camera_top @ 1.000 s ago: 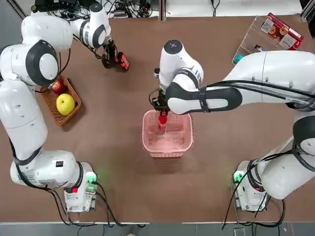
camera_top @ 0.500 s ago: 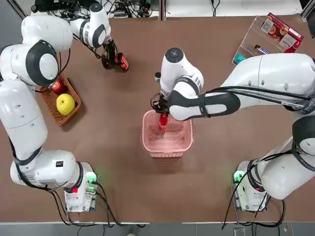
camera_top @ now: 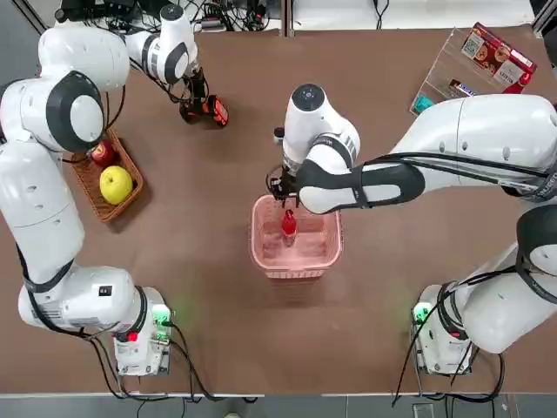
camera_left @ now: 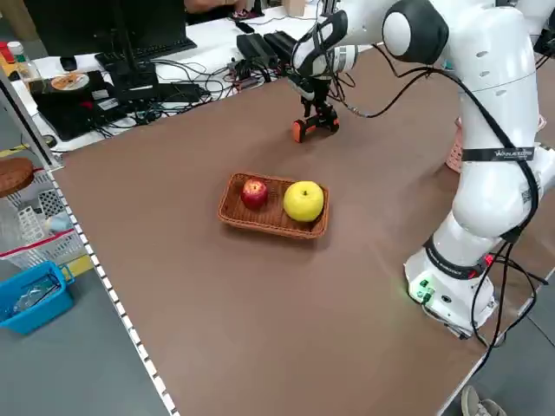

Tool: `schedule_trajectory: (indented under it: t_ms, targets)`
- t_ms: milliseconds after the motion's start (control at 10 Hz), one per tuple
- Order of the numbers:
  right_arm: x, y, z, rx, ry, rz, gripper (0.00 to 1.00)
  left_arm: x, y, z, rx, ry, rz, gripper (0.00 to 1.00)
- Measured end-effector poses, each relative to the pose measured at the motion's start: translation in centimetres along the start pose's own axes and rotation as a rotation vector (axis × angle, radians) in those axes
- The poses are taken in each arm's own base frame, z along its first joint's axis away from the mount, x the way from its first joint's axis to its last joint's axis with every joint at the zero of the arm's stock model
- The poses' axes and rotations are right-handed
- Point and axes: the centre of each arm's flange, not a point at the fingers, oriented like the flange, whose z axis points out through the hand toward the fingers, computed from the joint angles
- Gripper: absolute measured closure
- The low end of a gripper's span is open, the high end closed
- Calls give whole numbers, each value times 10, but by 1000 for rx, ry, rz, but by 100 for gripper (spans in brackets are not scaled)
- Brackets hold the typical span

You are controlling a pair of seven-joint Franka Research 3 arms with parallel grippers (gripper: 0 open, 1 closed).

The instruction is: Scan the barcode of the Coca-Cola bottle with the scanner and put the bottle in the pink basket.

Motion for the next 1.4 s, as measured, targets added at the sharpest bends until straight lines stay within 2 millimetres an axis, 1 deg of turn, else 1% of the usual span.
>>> schedule_trajectory:
  t_ms: [100, 200, 300, 400, 500, 600, 700, 800, 900, 1000, 1100, 1200, 1300, 1400]
  targets:
    - [1, 0, -2, 3, 3, 2, 39, 1, 2, -3, -13, 19, 23, 1]
    - [2, -1, -8, 12, 13, 2, 34, 1, 6, -7, -25, 31, 46, 0]
    - [4, -2, -23, 32, 35, 4, 21, 3, 11, -14, -26, 42, 82, 0]
    - [7, 0, -46, 57, 69, 14, 8, 7, 19, -27, -18, 60, 126, 0]
    - [14, 10, -75, 65, 98, 38, 0, 12, 29, -46, -13, 76, 175, 0]
    - [30, 30, -108, 57, 120, 75, 0, 19, 38, -64, -13, 88, 222, 0]
    - [54, 53, -144, 47, 133, 100, 0, 28, 46, -79, -15, 98, 275, 0]
    - [81, 80, -175, 33, 134, 104, 0, 41, 52, -90, -15, 106, 335, 0]
    - [110, 113, -202, 21, 132, 88, 0, 60, 57, -99, -11, 115, 399, 0]
    - [140, 154, -231, 6, 121, 81, 0, 89, 61, -105, -6, 121, 475, 0]
    - [163, 199, -263, -6, 108, 109, 0, 118, 64, -111, -5, 126, 559, 0]
    - [178, 240, -291, -14, 108, 141, 0, 145, 65, -118, 0, 131, 653, 0]
    - [191, 281, -309, -20, 111, 137, 0, 167, 64, -128, 12, 134, 740, 0]
    - [202, 322, -324, -20, 119, 120, 0, 182, 62, -140, 22, 134, 807, 0]
